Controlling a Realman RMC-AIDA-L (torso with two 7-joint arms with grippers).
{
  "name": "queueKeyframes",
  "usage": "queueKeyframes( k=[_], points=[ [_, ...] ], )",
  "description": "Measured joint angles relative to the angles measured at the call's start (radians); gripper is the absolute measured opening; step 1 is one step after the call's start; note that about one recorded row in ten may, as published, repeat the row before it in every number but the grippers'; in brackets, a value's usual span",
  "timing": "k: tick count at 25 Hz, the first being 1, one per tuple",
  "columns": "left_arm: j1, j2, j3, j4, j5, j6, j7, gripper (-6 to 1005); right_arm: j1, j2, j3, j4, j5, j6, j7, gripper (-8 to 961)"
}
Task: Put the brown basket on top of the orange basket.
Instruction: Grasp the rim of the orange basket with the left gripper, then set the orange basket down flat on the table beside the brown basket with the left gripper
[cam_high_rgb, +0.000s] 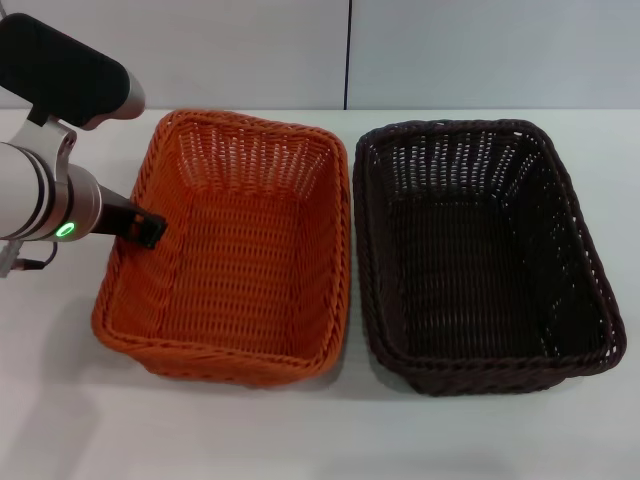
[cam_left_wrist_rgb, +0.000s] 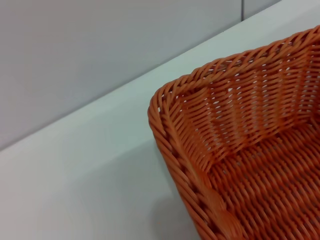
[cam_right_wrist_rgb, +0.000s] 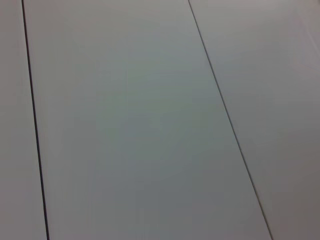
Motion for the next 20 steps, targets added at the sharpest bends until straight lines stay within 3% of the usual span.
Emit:
queueKeyframes(
  k=[7,10,12,14,20],
  points=[
    [0.005,0.000,-0.008,-0.044,0.001,-0.019,0.087,289,0.001,0.000,0.004,-0.002,0.000,0.000,0.000,793],
    [-0.001,0.001,-0.099,-0.167,-0.001,-0.112,0.243,286,0.001,-0.001,0.001,-0.004,0.000,-0.001,0.000,793],
    [-0.001,0.001,-0.099,-0.167,-0.001,-0.112,0.243,284,0.001,-0.001,0.002,-0.004,0.000,-0.003,0.000,793],
    [-0.011,0.002,-0.167,-0.281,-0.007,-0.199,0.358,263,0.001,-0.001,0.004,-0.004,0.000,-0.006,0.000,793],
    [-0.026,0.001,-0.174,-0.414,0.001,-0.287,0.477,191,0.000,0.000,0.007,-0.001,0.005,-0.009,0.001,793]
  ],
)
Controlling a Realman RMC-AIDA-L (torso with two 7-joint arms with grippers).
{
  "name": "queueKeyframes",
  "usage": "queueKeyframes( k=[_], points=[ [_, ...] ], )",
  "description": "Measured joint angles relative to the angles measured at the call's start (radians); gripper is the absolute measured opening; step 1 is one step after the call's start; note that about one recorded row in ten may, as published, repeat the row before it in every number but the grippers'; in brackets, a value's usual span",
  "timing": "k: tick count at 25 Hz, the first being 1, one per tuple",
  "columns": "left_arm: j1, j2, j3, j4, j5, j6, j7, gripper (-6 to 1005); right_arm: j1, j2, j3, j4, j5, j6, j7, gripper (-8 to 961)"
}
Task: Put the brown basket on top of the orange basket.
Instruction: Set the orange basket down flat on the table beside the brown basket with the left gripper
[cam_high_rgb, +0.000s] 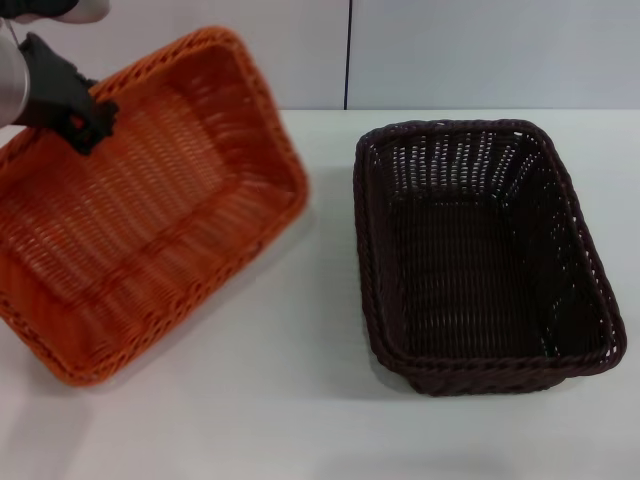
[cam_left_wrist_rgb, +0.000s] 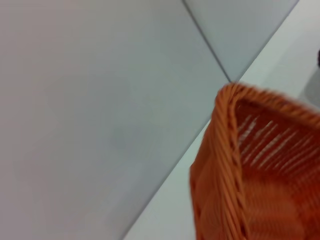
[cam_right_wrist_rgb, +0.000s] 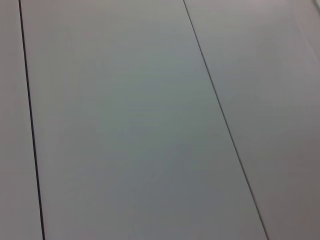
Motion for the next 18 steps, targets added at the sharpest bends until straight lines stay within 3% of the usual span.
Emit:
queueKeyframes(
  k=[18],
  points=[
    [-0.030,-0.001,0.043,-0.123,-0.006,-0.155,0.273,167,0.001,0.001,-0.003,0.000,-0.003,-0.017,0.003,792]
  ],
)
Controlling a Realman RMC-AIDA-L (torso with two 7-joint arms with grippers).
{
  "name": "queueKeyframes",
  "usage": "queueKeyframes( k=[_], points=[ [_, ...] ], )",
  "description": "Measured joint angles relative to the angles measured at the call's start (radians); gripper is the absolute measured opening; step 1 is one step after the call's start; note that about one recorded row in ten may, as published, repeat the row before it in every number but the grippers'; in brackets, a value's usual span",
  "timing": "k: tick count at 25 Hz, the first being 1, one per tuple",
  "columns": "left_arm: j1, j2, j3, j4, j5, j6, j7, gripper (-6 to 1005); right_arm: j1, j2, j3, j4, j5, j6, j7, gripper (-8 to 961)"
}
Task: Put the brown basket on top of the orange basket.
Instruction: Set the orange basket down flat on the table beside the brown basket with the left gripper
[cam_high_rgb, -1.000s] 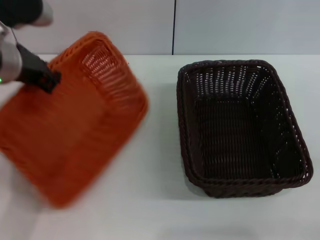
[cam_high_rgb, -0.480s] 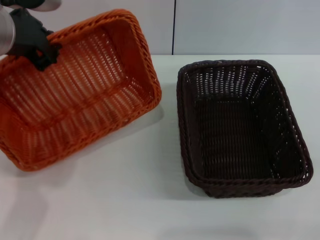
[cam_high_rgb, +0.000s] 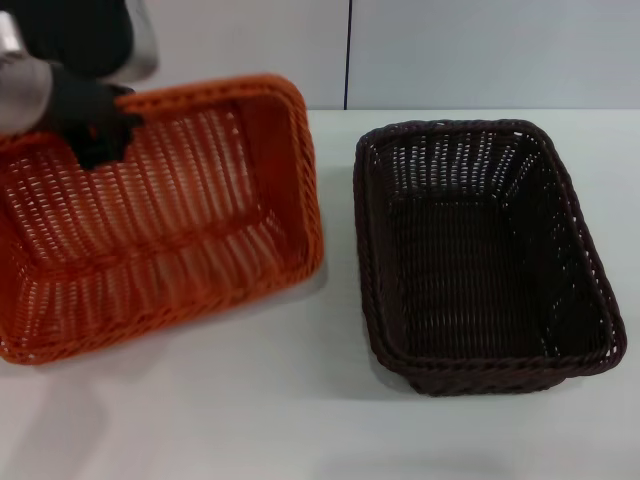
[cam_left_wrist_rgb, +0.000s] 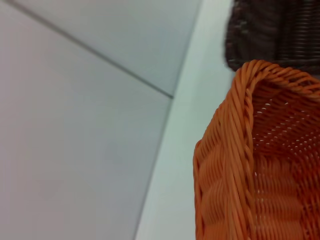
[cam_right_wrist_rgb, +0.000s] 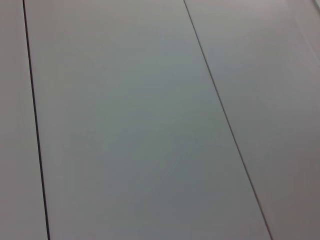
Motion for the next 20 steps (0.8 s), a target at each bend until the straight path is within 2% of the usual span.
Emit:
queueKeyframes(
  k=[2,7,12,20],
  points=[
    [-0.005,-0.001,0.059,-0.009,-0.001,-0.045,0.033,166,0.004,0.000,-0.004,0.000,0.000,0.009,0.000,792],
    [-0.021,-0.004,0.107,0.018,-0.003,-0.070,0.047,165,0.010,-0.001,-0.006,0.000,-0.001,0.013,0.000,792],
    [-0.024,-0.006,0.126,0.048,-0.016,-0.055,0.044,165,0.011,-0.002,-0.006,-0.001,-0.001,0.013,0.000,792],
    [-0.058,-0.005,0.140,0.186,-0.059,0.032,0.057,164,0.010,-0.002,-0.006,-0.001,-0.001,0.014,0.000,792]
  ],
)
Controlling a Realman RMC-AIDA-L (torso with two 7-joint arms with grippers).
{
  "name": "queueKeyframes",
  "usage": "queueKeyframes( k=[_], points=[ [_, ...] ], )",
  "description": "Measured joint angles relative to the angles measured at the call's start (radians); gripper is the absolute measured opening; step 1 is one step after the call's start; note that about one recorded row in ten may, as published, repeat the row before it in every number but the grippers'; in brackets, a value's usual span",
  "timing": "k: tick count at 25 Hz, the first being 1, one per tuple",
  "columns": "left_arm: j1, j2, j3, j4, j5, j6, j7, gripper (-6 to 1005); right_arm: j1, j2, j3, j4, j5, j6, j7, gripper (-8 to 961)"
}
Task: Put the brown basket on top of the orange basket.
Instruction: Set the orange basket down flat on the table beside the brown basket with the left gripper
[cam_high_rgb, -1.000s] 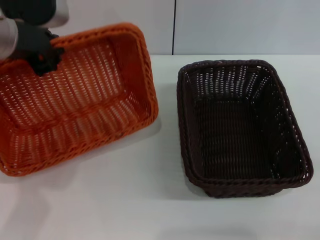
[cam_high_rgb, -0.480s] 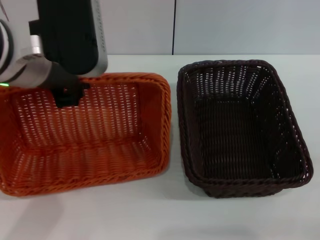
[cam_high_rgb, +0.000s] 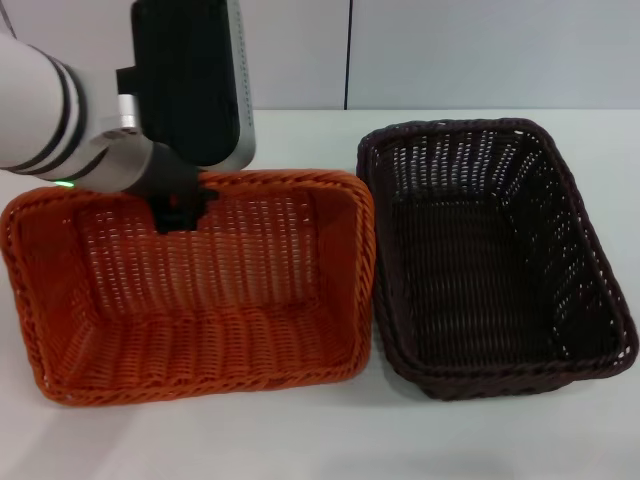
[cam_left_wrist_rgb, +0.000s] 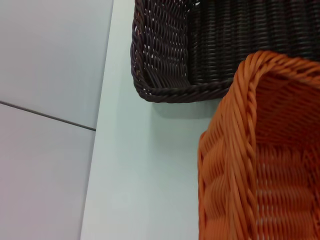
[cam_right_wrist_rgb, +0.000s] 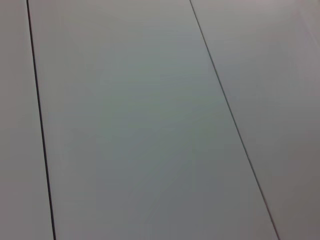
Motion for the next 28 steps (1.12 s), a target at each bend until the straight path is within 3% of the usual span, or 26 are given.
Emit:
queueKeyframes(
  k=[15,25,28],
  points=[
    [-0.145,-0.004,-0.018,0.363,-0.015,0.201,0.039,162,-0.007,0.000,0.000,0.001,-0.001,0.000,-0.003,792],
    [-0.135,-0.003,0.002,0.349,-0.019,0.284,-0.011,138,-0.009,-0.001,0.000,0.000,-0.002,0.000,-0.001,791],
    [-0.129,-0.003,0.018,0.335,-0.013,0.282,-0.009,272,-0.009,-0.001,0.000,0.001,-0.002,0.000,-0.001,791]
  ],
)
